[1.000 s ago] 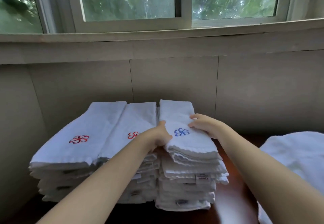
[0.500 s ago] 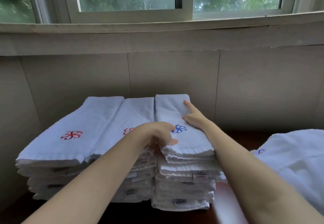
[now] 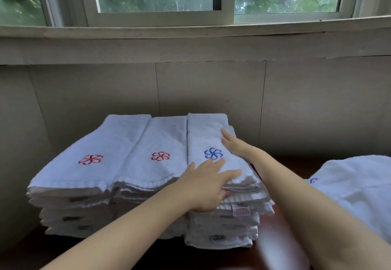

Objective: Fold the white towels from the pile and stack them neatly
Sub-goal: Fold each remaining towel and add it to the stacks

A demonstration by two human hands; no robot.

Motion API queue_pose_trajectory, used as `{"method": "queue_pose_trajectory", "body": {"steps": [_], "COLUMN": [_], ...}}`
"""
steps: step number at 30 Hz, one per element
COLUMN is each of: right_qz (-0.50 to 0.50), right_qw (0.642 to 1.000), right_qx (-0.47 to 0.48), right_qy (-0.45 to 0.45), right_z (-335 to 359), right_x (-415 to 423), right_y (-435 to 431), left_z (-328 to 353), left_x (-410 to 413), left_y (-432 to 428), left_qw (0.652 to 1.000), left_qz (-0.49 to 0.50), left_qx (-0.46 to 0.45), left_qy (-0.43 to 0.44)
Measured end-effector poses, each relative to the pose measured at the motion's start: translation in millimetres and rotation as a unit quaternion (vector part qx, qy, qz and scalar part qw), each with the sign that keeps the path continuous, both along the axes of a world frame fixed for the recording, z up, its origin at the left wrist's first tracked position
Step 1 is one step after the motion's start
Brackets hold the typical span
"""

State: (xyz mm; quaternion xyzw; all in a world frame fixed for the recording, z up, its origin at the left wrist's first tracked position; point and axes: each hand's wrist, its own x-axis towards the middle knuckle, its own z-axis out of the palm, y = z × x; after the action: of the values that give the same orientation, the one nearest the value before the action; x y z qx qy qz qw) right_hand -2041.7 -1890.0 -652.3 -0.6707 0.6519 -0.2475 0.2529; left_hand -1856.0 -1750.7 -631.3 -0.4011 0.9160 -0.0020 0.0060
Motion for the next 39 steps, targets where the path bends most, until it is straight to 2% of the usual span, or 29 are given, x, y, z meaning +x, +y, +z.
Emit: {"method": "queue_pose_trajectory", "body": {"steps": [2, 3, 5, 6, 8, 10, 14, 19, 21, 23, 25, 27, 31, 33, 36, 37, 39], "right_qz": [-0.067, -0.094, -0.074, -0.035, 0.034, 0.059, 0.103, 0.075, 0.092, 0.100, 0.077, 0.052, -0.003, -0.033, -0.118, -0.151, -0.199], "right_qw": [0.983, 0.968, 0.959, 0.964, 0.962, 0.954, 0.967, 0.995, 0.989, 0.981, 0.986, 0.995, 0.999, 0.998, 0.979, 0.975, 0.976], "right_qx": [0.009, -0.026, -0.116, -0.123, -0.077, -0.054, -0.004, 0.065, 0.088, 0.087, 0.053, 0.014, -0.002, -0.015, -0.033, -0.044, -0.063], "right_qy": [0.169, 0.231, 0.246, 0.234, 0.258, 0.288, 0.232, 0.022, -0.081, -0.141, -0.141, -0.089, -0.036, -0.058, -0.162, -0.155, -0.060], "right_z": [19, 30, 43, 42, 27, 19, 26, 32, 34, 36, 36, 33, 13, -6, -35, -41, -48], "right_x": [0, 5, 22, 33, 52, 57, 54, 50, 43, 34, 25, 21, 18, 13, -2, -10, -30], "right_y": [-7, -10, -20, -24, -30, -34, -15, 60, 96, 137, 180, 220, 302, 340, 385, 396, 408], "left_z": [1, 1, -2, -4, -8, -12, -14, -20, -25, -32, -39, -44, -46, -44, -33, -26, -13], "left_x": [2, 1, -1, -2, -2, -1, -3, -5, -6, -6, -3, 4, 14, 12, 1, -3, -11], "left_y": [1, 2, 5, 6, 7, 7, 6, 10, 17, 27, 41, 56, 85, 101, 118, 120, 121], "left_qw": [1.000, 1.000, 1.000, 1.000, 1.000, 0.999, 0.999, 0.997, 0.995, 0.993, 0.991, 0.990, 0.991, 0.992, 0.990, 0.988, 0.982], "left_qz": [-0.016, -0.018, -0.015, -0.014, -0.013, -0.008, -0.004, 0.009, 0.030, 0.051, 0.059, 0.059, 0.081, 0.082, 0.076, 0.081, 0.105], "left_qx": [0.006, 0.008, 0.010, 0.005, -0.019, -0.037, -0.035, -0.070, -0.090, -0.107, -0.118, -0.126, -0.105, -0.089, -0.090, -0.093, -0.077], "left_qy": [-0.010, -0.012, -0.015, -0.014, -0.012, -0.012, -0.017, -0.028, -0.032, -0.026, -0.015, -0.018, 0.008, 0.040, 0.080, 0.096, 0.139]}}
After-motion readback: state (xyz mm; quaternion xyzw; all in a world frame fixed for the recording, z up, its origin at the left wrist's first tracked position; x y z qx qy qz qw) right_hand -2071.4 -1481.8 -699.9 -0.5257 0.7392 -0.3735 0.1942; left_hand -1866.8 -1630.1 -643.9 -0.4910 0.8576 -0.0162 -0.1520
